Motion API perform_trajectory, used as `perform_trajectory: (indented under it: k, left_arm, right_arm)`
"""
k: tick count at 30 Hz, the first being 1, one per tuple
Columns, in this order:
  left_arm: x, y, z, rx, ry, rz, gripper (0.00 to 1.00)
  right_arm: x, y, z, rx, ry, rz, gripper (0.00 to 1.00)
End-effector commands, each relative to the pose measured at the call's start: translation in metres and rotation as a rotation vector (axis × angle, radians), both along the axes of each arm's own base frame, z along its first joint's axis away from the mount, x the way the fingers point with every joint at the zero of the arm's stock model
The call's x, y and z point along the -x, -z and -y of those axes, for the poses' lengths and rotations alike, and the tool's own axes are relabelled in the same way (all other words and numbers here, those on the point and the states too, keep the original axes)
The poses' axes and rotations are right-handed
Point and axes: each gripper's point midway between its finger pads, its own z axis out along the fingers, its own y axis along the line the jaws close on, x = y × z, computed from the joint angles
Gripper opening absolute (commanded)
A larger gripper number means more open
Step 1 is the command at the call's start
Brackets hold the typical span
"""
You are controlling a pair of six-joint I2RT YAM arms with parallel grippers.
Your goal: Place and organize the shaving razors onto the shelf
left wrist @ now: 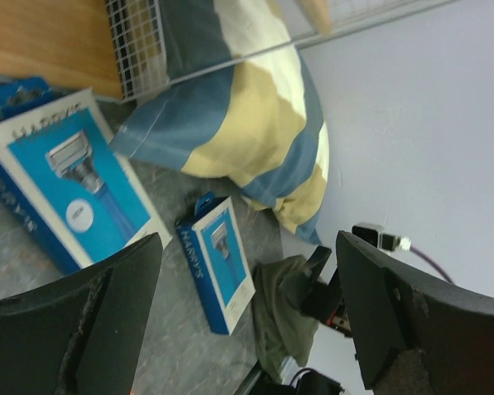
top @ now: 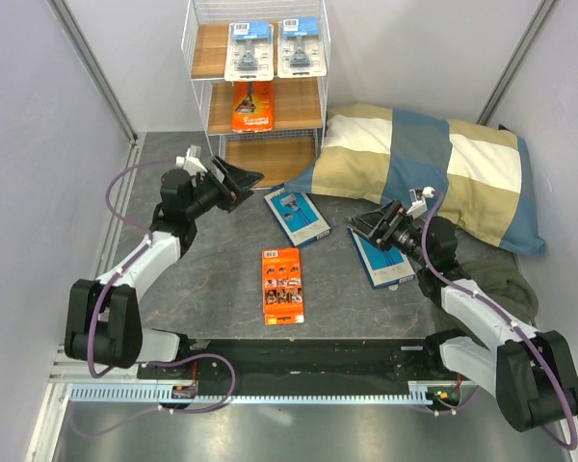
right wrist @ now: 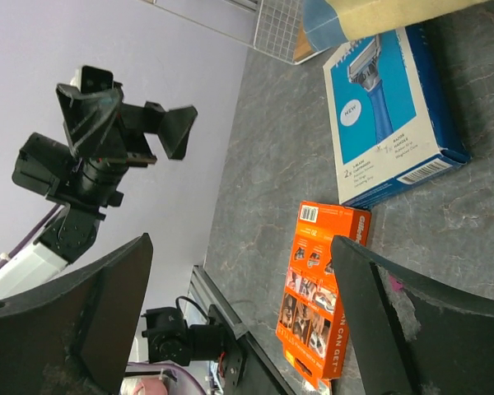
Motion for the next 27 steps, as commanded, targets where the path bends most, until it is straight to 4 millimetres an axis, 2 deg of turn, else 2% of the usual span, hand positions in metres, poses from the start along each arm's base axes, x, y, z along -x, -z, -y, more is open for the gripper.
perform_trajectory:
  k: [1,3,5,6,7,8,9,10,14,16,18,22,23,25,27]
  left_arm:
    - [0.033,0.012,0.0,-0.066,0.071,0.033,0.92]
    - [0.049,0.033,-0.001,-0.096,0.093,-0.012,0.92]
    - [0.064,0.042,-0.003,-0.112,0.105,-0.031,0.92]
    - [0.075,0.058,-0.004,-0.125,0.114,-0.063,0.92]
    - [0.082,0.059,-0.006,-0.132,0.113,-0.057,0.92]
    - [0.09,0.067,-0.007,-0.144,0.116,-0.079,0.92]
    - [0.1,0.084,-0.009,-0.151,0.118,-0.117,0.92]
    - [0.106,0.084,-0.01,-0.151,0.117,-0.108,0.92]
    - [0.139,0.119,-0.012,-0.14,0.127,-0.199,0.89]
    - [0.151,0.124,-0.008,-0.128,0.132,-0.209,0.88]
    - [0.166,0.144,-0.009,-0.144,0.125,-0.264,0.86]
    - [0.199,0.17,-0.002,-0.154,0.137,-0.348,0.82]
    - [0.201,0.169,-0.002,-0.149,0.133,-0.336,0.81]
    - [0.214,0.186,-0.006,-0.178,0.108,-0.411,0.79]
    - [0.218,0.189,-0.01,-0.187,0.089,-0.415,0.77]
  right_arm:
    - [0.001,-0.003,-0.002,-0.004,-0.026,0.048,0.98]
    - [0.001,0.001,-0.002,-0.001,-0.028,0.038,0.98]
    - [0.001,0.005,-0.003,-0.002,-0.029,0.029,0.98]
    - [0.001,0.005,-0.003,-0.004,-0.029,0.029,0.98]
    - [0.001,0.006,-0.003,-0.004,-0.029,0.029,0.98]
    - [0.001,0.007,-0.002,-0.003,-0.027,0.026,0.98]
    - [0.001,0.008,-0.003,-0.003,-0.029,0.023,0.98]
    - [0.0,0.008,-0.003,-0.002,-0.029,0.024,0.98]
    - [0.0,0.013,-0.004,0.0,-0.034,0.013,0.98]
    - [-0.001,0.015,-0.004,-0.002,-0.037,0.008,0.98]
    - [-0.001,0.016,-0.004,-0.004,-0.036,0.009,0.98]
    - [-0.001,0.021,-0.004,-0.003,-0.038,-0.004,0.98]
    - [-0.001,0.021,-0.004,-0.005,-0.038,-0.002,0.98]
    - [0.0,0.022,-0.005,-0.007,-0.042,-0.005,0.98]
    - [0.0,0.022,-0.005,-0.009,-0.042,-0.004,0.98]
